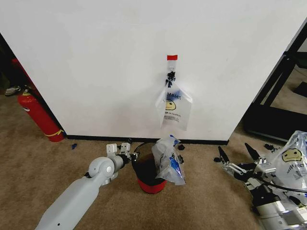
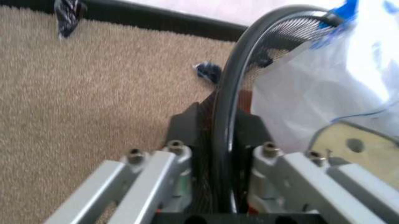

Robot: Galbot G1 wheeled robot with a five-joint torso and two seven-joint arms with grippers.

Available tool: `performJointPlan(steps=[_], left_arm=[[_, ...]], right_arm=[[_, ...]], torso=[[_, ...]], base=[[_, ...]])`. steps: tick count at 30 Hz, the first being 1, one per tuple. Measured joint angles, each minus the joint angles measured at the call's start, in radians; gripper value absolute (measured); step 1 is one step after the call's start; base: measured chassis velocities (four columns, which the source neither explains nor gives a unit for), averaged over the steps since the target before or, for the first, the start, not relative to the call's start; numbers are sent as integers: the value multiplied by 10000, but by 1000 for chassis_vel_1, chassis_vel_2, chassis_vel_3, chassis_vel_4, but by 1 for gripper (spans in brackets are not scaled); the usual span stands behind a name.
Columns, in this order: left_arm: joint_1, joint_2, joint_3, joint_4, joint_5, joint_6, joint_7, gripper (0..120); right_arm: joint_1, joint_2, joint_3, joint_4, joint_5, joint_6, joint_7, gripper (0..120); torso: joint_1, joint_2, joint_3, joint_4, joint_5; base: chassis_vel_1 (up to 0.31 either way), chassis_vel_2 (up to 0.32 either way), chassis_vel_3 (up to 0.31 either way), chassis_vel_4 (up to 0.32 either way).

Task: Pick up the garbage bag from the wall and place it over the trash bin.

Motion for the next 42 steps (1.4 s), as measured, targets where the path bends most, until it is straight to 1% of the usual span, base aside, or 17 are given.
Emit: performJointPlan(steps=[3, 7, 9, 12, 15, 17, 18, 22, 25, 27, 30, 31, 32, 35, 37, 39, 42], left_arm=[[26, 78, -78, -180, 6, 14, 45, 25], [29, 330, -229, -551, 5, 176, 39, 45], [37, 376, -267, -634, 5, 191, 34, 49], [168, 606, -468, -1164, 8, 213, -14, 62], [364, 1040, -702, -2256, 260, 48, -340, 75], [369, 1089, -703, -2400, 323, -15, -415, 77], [350, 1234, -667, -2783, 478, -180, -604, 84], [-364, 1500, 148, -4141, 557, -105, -1301, 97], [-812, 1477, 668, -4477, 419, 42, -1623, 99], [-1823, 1402, 1913, -4707, -2, 226, -2207, 100], [-3078, 1269, 3605, -4597, -705, 432, -2837, 100], [-3078, 1269, 3605, -4597, -705, 432, -2837, 100], [-3730, 1084, 4384, -4417, -1034, 581, -3225, 100], [-4821, 532, 5438, -3978, -1600, 914, -4038, 100], [-5328, 38, 5889, -3676, -1987, 1164, -4717, 100], [-5430, -81, 5976, -3591, -2059, 1240, -4874, 100], [-5940, -751, 6386, -2900, -2475, 1666, -5780, 100]], right_arm=[[6, 0, -15, -3, 2, 0, 0, 100], [73, -7, -109, -36, 3, -12, 0, 100], [80, -17, -116, -36, 6, -17, 0, 100], [77, -59, -114, -35, 41, -25, 7, 100], [64, -99, -63, -66, 3, -97, 225, 100], [63, -108, -54, -78, -67, -142, 334, 100], [73, -125, -39, -108, -300, -347, 702, 100], [244, -172, -15, -216, -749, -1437, 2208, 100], [321, -178, 9, -217, -762, -1797, 2682, 100], [405, -176, 52, -210, -841, -2215, 3272, 100], [431, -126, 61, -173, -1069, -2393, 3525, 100], [431, -126, 61, -173, -1069, -2393, 3525, 100], [436, -84, 45, -131, -1217, -2447, 3563, 100], [489, -8, -17, -103, -1500, -2473, 3575, 100], [549, 25, -58, -193, -1695, -2274, 3444, 100], [563, 35, -69, -223, -1757, -2203, 3386, 100], [586, 58, -111, -244, -1851, -2035, 3225, 100]], torso=[[0, 0, 0, 0, 4], [0, 0, 0, 0, 3], [0, 0, 0, 0, 3], [0, 0, 0, 0, 3], [0, 0, 0, 3, 4], [0, 0, 0, 2, 4], [0, 1, -1, 2, 4], [0, 0, -1, 1, 8], [0, 0, 0, 0, 7], [0, 1, -1, 1, 7], [0, 0, 0, -2, 7], [0, 0, 0, -2, 7], [0, 0, 0, -2, 7], [1, 0, 0, -1, 6], [1, 0, 0, -1, 7], [1, 0, 0, -2, 7], [1, 0, 0, 0, 5]], base=[[0, 0, 0, 0], [0, 0, 0, 0], [0, 0, 0, 0], [0, 0, 0, 0], [0, 0, 0, 0], [0, 0, 0, 0], [0, 0, 0, 0], [0, 0, 0, 0], [0, 0, 0, 0], [0, 0, 0, 0], [0, 0, 0, 0], [0, 0, 0, 0], [0, 0, 0, 0], [0, 0, 0, 0], [0, 0, 0, 0], [0, 0, 0, 0], [0, 0, 0, 0]])
